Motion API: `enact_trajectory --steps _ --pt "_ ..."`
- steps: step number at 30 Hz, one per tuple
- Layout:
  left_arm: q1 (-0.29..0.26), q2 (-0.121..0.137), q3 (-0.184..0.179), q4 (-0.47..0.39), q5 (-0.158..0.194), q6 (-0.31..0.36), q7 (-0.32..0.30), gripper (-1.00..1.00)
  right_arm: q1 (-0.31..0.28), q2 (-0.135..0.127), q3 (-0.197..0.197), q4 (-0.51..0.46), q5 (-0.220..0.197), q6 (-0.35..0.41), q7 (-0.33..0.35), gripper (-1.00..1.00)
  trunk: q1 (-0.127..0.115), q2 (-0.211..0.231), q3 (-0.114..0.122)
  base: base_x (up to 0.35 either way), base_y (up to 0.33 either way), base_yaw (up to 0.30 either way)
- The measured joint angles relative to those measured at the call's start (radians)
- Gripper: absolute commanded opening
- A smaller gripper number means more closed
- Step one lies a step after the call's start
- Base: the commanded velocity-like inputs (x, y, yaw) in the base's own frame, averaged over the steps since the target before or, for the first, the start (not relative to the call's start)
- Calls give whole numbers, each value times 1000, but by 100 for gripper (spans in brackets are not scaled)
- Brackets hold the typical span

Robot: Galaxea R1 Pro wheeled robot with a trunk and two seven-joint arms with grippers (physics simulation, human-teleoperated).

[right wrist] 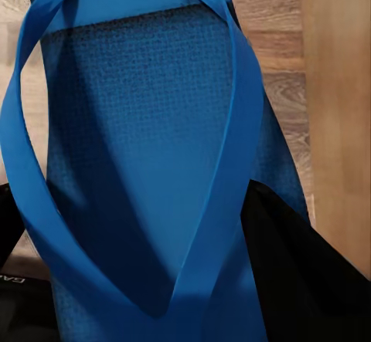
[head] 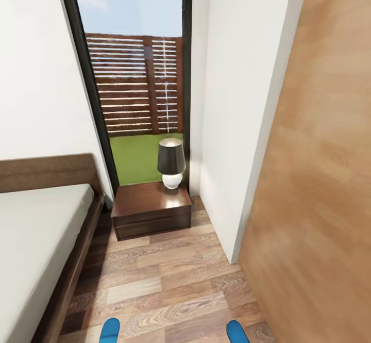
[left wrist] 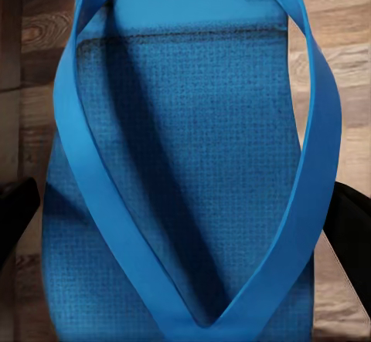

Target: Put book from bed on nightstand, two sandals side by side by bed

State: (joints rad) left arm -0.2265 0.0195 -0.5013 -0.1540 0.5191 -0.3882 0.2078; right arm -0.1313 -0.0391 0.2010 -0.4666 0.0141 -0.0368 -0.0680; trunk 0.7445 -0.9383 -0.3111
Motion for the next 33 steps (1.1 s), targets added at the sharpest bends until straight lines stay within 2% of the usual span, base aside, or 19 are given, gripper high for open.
enact_trajectory --steps 18,33 --pt "0 0 -1 0 0 0 0 -100 -1 0 1 0 -1 0 0 -100 0 0 0 315 0 11" --pt "0 -1 -1 0 0 0 0 -100 -1 0 2 0 0 0 0 -100 0 0 0 313 -1 238"
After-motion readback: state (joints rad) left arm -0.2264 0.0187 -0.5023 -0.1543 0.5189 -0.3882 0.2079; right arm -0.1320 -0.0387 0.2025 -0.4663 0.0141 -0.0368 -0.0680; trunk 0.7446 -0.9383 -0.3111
